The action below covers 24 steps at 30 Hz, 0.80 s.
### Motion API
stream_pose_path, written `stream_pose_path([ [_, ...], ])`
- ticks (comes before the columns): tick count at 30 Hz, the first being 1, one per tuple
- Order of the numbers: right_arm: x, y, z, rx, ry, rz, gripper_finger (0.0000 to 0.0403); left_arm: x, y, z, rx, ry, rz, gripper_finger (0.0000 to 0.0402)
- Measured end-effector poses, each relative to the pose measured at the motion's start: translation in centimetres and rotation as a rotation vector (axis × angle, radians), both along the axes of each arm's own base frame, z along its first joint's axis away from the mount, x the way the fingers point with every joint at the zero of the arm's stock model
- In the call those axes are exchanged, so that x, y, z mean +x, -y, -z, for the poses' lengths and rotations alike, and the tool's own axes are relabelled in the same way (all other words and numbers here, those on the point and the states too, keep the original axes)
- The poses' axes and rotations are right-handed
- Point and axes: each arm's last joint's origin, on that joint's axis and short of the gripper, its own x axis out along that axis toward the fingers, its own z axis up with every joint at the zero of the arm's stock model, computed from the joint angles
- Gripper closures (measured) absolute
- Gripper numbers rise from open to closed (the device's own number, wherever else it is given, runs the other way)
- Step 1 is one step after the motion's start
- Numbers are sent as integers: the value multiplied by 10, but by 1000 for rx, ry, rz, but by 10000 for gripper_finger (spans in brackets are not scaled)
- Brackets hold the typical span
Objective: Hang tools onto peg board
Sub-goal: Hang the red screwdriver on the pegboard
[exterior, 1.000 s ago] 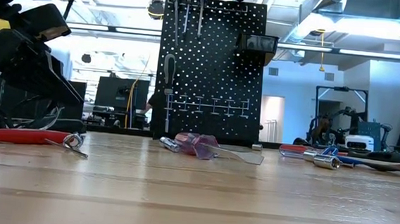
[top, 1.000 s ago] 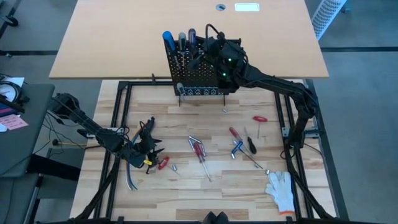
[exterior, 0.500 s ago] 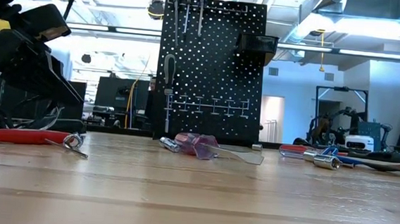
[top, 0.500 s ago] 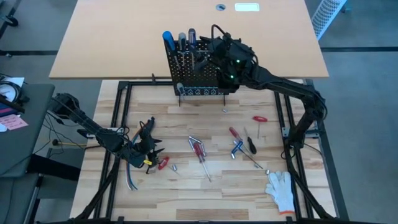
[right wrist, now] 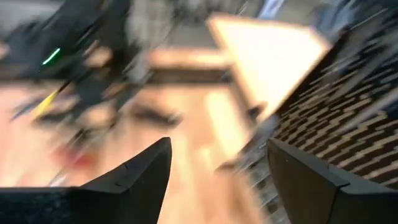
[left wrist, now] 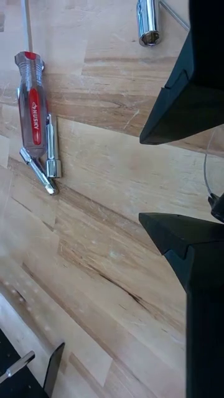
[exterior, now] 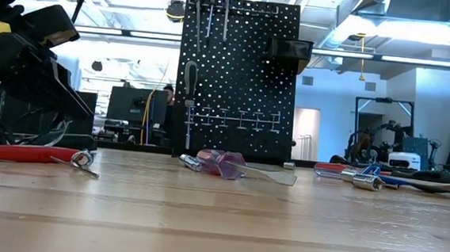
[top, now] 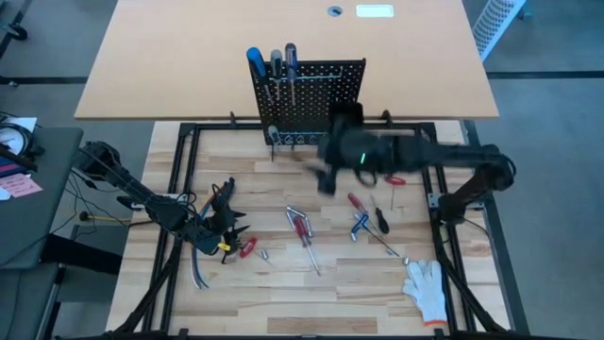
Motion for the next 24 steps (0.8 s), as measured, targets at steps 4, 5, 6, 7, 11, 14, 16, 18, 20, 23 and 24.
stream_pose_path([
  [4, -1, -43, 52, 98, -150, -30, 132, 0, 0, 0, -6, 2, -1, 217],
  [5, -3, -52, 67, 119, -177, -10, 132, 0, 0, 0, -7, 3, -2, 217],
  [6, -6, -59, 82, 135, -203, 21, 132, 0, 0, 0, -8, 3, -2, 217],
  [7, -9, -64, 94, 151, -223, 60, 132, 0, 0, 0, -9, 5, -2, 217],
  [11, -20, -70, 138, 233, -272, 196, 132, 0, 0, 0, -12, 7, -4, 217],
  [14, -27, -64, 167, 333, -340, 346, 132, 0, 0, 0, -7, 12, -10, 217],
  [16, -32, -55, 182, 365, -393, 459, 132, 0, 0, -1, 0, 18, -19, 217],
  [18, -35, -42, 192, 392, -414, 555, 132, 0, 0, -1, 1, 18, -20, 217],
  [20, -36, -29, 205, 439, -458, 621, 132, 0, 0, -1, 1, 19, -21, 217],
  [23, -36, -11, 223, 501, -536, 686, 132, 0, 0, -1, 1, 18, -21, 217],
  [24, -35, -6, 228, 512, -556, 703, 132, 0, 0, -1, 1, 19, -21, 217],
])
